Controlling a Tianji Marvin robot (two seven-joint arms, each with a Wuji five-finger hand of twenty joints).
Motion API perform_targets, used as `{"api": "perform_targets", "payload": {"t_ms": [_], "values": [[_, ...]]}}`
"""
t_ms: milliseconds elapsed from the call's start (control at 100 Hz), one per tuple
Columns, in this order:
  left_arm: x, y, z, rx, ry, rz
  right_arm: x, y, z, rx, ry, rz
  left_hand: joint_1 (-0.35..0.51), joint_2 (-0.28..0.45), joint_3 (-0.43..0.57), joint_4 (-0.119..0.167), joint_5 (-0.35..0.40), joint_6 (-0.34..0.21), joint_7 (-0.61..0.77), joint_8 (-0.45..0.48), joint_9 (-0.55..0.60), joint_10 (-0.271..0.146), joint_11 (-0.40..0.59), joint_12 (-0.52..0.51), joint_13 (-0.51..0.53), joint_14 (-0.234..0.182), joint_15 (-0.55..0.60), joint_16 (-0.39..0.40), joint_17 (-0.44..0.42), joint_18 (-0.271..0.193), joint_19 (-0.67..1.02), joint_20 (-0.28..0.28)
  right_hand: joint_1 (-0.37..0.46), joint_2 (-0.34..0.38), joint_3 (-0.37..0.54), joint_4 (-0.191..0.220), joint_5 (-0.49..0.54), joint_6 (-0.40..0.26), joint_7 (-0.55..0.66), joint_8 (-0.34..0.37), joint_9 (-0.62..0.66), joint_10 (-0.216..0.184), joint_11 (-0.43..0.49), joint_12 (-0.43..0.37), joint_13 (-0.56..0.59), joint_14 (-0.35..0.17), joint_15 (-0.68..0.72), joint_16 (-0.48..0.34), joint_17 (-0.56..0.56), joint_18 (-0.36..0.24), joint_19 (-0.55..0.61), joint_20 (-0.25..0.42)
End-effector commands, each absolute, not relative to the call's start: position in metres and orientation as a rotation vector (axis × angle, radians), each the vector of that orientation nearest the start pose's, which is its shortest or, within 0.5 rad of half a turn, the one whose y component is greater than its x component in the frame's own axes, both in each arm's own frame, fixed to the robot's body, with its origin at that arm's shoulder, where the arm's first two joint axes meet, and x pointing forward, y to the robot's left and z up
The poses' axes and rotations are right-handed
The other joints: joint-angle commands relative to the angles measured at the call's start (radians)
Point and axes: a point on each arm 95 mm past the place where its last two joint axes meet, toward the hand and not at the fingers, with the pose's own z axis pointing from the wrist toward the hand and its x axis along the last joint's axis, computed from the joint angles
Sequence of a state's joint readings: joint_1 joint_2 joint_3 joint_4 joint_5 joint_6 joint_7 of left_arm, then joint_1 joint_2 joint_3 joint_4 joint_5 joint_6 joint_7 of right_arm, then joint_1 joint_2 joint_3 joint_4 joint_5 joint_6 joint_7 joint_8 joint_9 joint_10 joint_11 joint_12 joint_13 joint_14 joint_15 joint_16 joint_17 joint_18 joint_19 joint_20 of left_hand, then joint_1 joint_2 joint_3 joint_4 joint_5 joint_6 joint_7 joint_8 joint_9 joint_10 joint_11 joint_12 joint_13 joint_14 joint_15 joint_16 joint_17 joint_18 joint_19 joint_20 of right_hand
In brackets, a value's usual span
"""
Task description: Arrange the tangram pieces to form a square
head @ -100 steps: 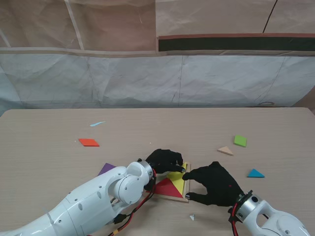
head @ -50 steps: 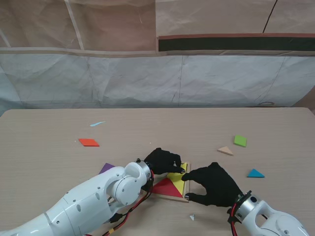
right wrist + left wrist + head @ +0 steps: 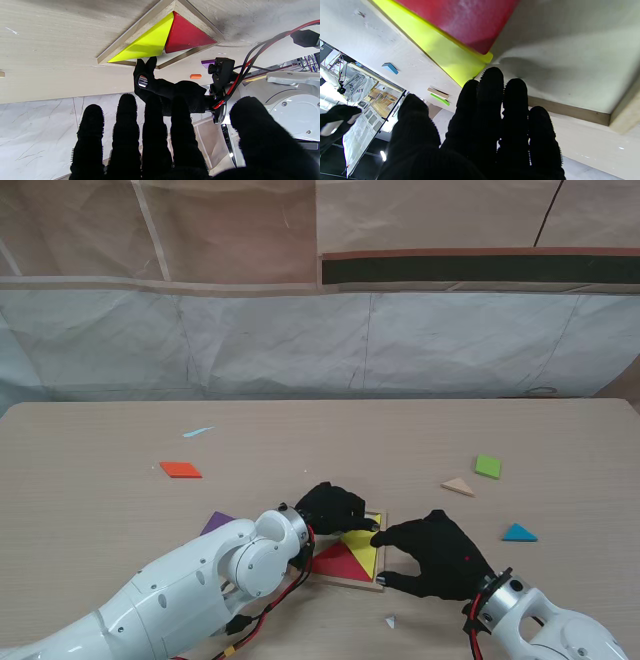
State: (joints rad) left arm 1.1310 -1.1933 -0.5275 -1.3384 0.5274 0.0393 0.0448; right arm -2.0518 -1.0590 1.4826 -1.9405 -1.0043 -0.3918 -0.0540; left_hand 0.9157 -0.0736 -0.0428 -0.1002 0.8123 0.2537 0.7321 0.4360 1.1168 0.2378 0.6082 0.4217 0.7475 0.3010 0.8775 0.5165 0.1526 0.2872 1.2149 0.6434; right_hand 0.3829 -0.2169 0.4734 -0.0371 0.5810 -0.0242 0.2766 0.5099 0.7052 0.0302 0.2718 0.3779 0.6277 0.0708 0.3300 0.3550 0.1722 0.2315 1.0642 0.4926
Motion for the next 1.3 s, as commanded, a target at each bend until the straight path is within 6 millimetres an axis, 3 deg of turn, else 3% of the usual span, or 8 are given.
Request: {"api": "perform_targets", "payload": {"t_ms": [0,100,190,1290], "values": [[0.404,-0.184,-0.364,-1.372,1.876,-1.774,0.271,-0.012,-0.313,1.095,1.68,1.744,0.032,0.054,-0.011,0.012,0.037,0.027,0.025,0.011,0.029,0.009,0.038,-0.013,0.02,0.002,0.02,-0.011,0.001,-0.016,0.03,0.013,0.0,0.031,-0.026,0.001,-0.002,-0.012,0.0,-0.006,-0.022,-0.001,-0.016,0.0,-0.015,-0.003,-0.017,-0.006,-0.016,0.007,-0.014,0.006],[0.404,-0.184,-0.363,-1.377,1.879,-1.772,0.271,-0.013,-0.314,1.1,1.678,1.741,0.028,0.049,-0.012,0.012,0.064,0.046,0.056,0.016,0.075,0.007,0.09,0.005,0.062,0.007,0.066,-0.002,0.027,-0.006,0.057,0.026,-0.001,0.031,-0.027,0.001,-0.001,-0.012,0.001,-0.006,-0.022,-0.002,-0.016,0.0,-0.015,-0.004,-0.017,-0.006,-0.016,0.006,-0.014,0.006],[0.404,-0.184,-0.363,-1.39,1.877,-1.778,0.27,-0.013,-0.314,1.104,1.677,1.738,0.028,0.052,-0.01,0.014,0.033,0.022,0.026,-0.001,0.017,0.005,0.032,-0.021,0.012,0.002,0.018,-0.024,0.005,-0.012,0.029,0.015,-0.001,0.03,-0.027,0.001,-0.001,-0.011,0.001,-0.006,-0.022,-0.002,-0.016,0.0,-0.015,-0.003,-0.016,-0.006,-0.015,0.006,-0.014,0.006],[0.4,-0.195,-0.361,-1.404,1.919,-1.811,0.269,-0.016,-0.318,1.121,1.672,1.726,0.025,0.052,-0.01,0.016,0.018,0.005,0.026,-0.004,-0.004,0.01,0.034,-0.023,-0.004,0.017,0.019,-0.021,0.001,0.001,0.031,0.019,0.003,0.03,-0.028,0.001,-0.001,-0.012,0.001,-0.006,-0.023,-0.002,-0.016,0.0,-0.015,-0.004,-0.016,-0.006,-0.016,0.006,-0.014,0.006]]}}
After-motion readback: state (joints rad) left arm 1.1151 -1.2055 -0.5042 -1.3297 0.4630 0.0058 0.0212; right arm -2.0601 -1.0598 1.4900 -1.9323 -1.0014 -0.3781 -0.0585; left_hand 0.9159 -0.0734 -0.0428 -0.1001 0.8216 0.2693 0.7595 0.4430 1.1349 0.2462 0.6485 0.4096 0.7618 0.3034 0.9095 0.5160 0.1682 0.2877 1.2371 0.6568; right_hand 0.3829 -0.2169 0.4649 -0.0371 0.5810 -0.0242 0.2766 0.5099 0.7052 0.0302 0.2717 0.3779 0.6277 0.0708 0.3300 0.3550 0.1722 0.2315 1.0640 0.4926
